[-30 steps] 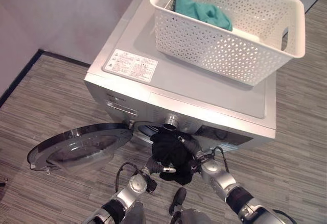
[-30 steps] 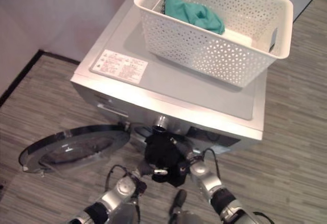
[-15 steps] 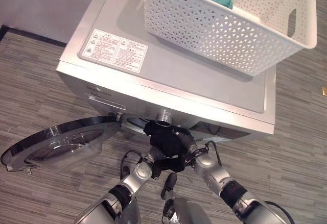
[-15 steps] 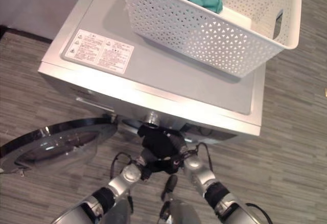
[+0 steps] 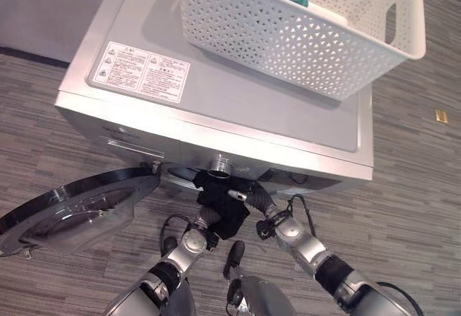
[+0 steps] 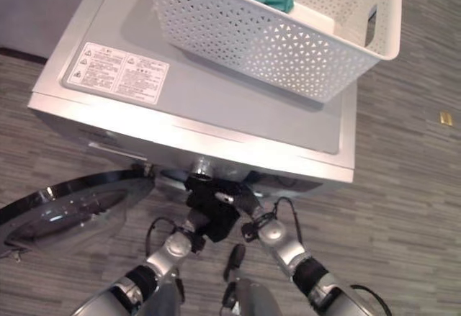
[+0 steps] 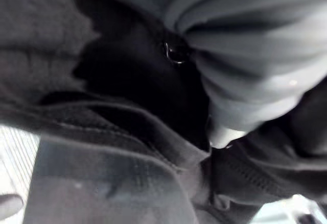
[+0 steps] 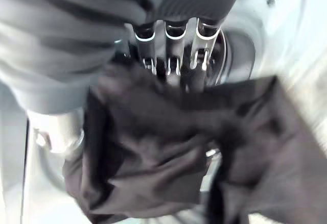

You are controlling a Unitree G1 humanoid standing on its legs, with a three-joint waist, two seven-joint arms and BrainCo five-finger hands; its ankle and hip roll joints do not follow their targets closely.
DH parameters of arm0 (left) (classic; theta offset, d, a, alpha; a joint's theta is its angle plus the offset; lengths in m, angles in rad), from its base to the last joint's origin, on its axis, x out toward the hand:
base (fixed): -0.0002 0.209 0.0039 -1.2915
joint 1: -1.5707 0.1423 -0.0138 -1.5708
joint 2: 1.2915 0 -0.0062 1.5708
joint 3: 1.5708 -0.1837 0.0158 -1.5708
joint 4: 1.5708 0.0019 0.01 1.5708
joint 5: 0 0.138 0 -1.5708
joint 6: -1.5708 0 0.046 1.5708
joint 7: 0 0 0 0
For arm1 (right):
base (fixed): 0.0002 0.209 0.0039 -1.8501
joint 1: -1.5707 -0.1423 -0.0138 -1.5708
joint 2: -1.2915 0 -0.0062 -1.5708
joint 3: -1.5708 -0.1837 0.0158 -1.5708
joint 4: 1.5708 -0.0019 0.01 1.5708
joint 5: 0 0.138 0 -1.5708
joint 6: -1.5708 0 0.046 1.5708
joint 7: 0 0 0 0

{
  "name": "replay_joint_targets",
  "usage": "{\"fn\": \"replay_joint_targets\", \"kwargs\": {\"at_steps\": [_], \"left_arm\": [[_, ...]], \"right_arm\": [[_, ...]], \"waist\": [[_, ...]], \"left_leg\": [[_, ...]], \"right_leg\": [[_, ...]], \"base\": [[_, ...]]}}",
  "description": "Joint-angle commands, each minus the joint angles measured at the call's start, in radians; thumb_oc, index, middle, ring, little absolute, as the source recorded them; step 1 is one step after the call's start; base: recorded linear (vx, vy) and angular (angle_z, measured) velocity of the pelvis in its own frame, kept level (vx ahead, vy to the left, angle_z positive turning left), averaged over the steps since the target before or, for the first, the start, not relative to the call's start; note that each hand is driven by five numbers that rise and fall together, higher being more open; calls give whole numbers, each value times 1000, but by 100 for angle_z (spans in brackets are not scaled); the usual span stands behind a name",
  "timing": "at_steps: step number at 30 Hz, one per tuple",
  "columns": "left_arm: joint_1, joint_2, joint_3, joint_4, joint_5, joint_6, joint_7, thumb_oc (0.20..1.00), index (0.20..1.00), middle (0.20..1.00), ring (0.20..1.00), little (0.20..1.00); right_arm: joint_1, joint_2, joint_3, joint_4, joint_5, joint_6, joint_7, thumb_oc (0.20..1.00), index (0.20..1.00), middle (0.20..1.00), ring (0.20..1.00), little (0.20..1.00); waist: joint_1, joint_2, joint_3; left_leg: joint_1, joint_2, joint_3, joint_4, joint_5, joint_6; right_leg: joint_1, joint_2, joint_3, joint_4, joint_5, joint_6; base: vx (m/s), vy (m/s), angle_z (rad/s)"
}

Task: Grab the laundry basket,head to the washer,open it,put in the laundry and shut it.

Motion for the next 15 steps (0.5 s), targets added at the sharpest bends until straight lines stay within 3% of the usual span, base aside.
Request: {"fn": "replay_joint_targets", "kwargs": {"at_steps": [1, 8, 15], "left_arm": [[-61, -55, 20, 76, 1, -89, 46, 200, 200, 200, 200, 200], [-99, -47, 94, 156, -13, -106, 93, 200, 200, 200, 200, 200], [-121, -54, 113, 168, -62, -119, 94, 200, 200, 200, 200, 200]], "right_arm": [[-3, -37, -34, -67, -135, -61, -36, 1000, 1000, 1000, 1000, 1000], [121, -90, -49, 23, -350, -37, -79, 1000, 1000, 1000, 1000, 1000], [177, -79, -72, 321, -507, 17, -132, 1000, 1000, 1000, 1000, 1000]], "waist": [[-20, -31, -43], [-71, -53, -35], [-91, -72, -11]], "left_leg": [[-27, 29, 9, -27, 20, -12], [-15, 35, 38, -22, 13, -13], [-43, 42, 45, -3, 13, -12]], "right_leg": [[-1, -63, 60, 32, -32, 92], [-15, -56, 85, 41, -29, 96], [-46, -55, 91, 48, -19, 101]], "base": [[4, 6, -12], [-16, 3, -21], [-35, -10, -9]]}}
